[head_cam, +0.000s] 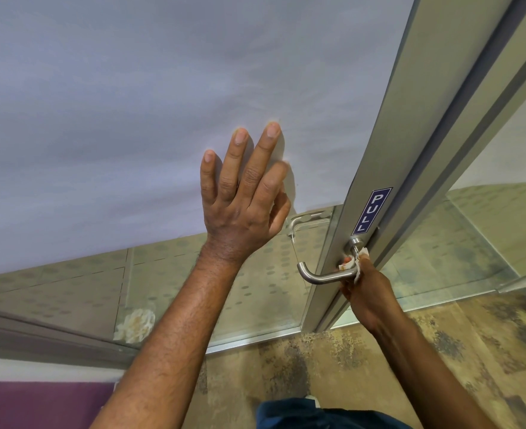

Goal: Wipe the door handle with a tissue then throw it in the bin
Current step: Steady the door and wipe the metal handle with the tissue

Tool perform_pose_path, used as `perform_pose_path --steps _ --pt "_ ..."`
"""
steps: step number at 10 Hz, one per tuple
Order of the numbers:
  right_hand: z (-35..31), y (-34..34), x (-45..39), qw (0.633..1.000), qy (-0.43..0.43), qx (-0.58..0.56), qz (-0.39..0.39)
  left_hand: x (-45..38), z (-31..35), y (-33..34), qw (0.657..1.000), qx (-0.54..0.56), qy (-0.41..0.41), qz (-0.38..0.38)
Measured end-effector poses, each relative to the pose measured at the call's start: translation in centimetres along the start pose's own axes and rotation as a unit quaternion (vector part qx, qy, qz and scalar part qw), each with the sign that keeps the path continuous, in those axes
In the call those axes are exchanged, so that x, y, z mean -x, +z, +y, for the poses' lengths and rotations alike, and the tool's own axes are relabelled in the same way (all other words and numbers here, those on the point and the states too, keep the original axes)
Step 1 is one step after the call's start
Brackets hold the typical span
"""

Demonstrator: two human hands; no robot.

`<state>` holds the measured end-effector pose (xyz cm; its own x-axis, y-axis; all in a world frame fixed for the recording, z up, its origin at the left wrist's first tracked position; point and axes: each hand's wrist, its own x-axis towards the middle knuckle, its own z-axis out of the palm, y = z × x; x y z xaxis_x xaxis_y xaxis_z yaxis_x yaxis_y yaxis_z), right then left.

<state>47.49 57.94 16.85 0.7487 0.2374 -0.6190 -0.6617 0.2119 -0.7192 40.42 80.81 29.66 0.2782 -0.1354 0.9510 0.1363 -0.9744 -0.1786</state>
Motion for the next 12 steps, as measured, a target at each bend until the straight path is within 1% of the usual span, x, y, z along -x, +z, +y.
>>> perform_pose_path --steps 1,2,3,4,5,6,7,9,10,11,12 --pt "-0.9 0.4 -0.6 0.996 -0.013 0.086 0.026 0.0 0.0 0.0 1.000 -0.001 -0.002 -0.001" --pt "-1.9 0.5 -1.2 0.967 -0.043 0.250 0.029 0.0 0.0 0.0 1.000 0.000 -0.003 -0.005" --pt "-1.8 0.6 -1.1 0.934 -0.103 0.341 0.024 0.0 0.0 0.0 1.000 0.000 -0.005 -0.009" --pt "-0.2 0.6 -0.5 0.865 -0.212 0.449 0.070 0.0 0.0 0.0 1.000 0.001 -0.006 -0.010" --pt "0.9 0.5 -0.1 0.844 -0.257 0.462 0.097 0.1 0.0 0.0 1.000 -0.001 -0.005 -0.008" --pt "2.1 0.1 0.6 0.819 -0.330 0.458 0.100 0.0 0.0 0.0 1.000 -0.002 -0.004 -0.005" --pt "2.8 -0.4 0.9 0.801 -0.362 0.467 0.102 0.1 0.0 0.1 1.000 -0.002 -0.004 -0.005" --pt "3.8 -1.9 0.7 0.766 -0.410 0.489 0.079 0.1 0.0 0.1 1.000 -0.005 -0.005 -0.005" --pt "4.1 -3.2 0.1 0.681 -0.466 0.563 0.054 0.0 0.0 0.1 1.000 -0.003 -0.006 -0.006" --pt "3.8 -4.3 -0.7 0.625 -0.492 0.605 0.043 0.0 0.0 0.1 1.000 -0.002 -0.005 -0.006" --pt "3.2 -6.1 -2.1 0.543 -0.535 0.647 0.009 0.0 0.0 0.1 1.000 -0.002 -0.005 -0.007"
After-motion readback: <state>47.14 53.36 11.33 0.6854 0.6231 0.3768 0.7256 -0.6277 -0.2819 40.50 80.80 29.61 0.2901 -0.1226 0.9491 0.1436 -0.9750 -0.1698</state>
